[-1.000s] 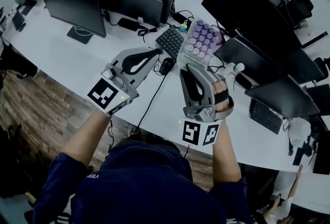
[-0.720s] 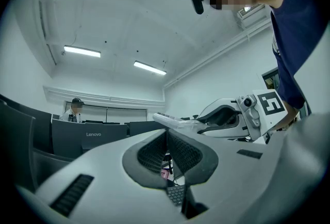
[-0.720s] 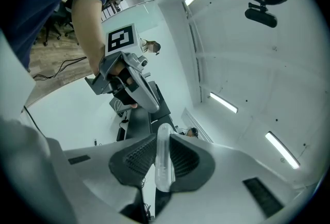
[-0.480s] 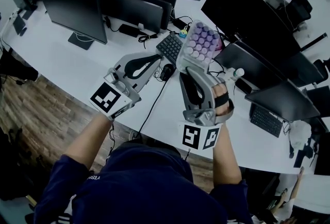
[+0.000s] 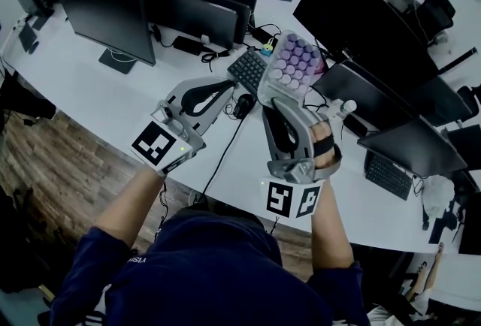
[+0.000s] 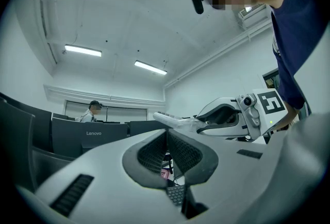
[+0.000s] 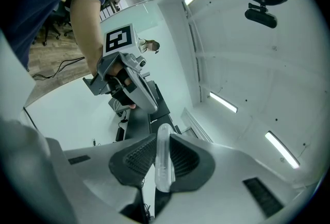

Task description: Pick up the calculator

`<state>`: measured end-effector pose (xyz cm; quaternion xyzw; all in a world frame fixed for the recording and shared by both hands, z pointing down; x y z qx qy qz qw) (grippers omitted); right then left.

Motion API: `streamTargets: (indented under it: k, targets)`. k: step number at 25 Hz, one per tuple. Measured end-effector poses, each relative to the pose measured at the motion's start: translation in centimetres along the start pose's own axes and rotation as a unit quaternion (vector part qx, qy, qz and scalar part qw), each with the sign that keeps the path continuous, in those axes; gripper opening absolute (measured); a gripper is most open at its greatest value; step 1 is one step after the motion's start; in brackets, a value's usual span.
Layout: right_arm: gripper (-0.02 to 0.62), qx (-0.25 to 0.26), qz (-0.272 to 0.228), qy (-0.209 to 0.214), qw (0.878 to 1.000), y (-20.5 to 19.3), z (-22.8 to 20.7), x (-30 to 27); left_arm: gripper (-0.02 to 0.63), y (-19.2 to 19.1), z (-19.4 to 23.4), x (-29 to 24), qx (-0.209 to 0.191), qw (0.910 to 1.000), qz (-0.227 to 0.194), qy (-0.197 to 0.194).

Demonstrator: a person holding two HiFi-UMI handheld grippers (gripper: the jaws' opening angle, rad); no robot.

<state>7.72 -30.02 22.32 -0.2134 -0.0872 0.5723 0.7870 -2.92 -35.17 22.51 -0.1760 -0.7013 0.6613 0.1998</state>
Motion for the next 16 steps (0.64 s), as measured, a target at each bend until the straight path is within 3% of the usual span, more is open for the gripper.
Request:
streamTargets:
  k: [16]
  targets:
    - [0.080, 0.002, 0.000, 0.007, 1.000, -0.45, -0.09, 0.02, 0.034, -0.21, -0.14, -0.25, 0.007, 1.0000, 0.000, 0.006]
Point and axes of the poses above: the fingertips, and each gripper's own axes: x backward along the fingers, z to its left, y out of its top, the point moved 4 cm from there along x, backward along the fingers, and after that the axes turned 2 degrees about z, right-handed, at the moved point
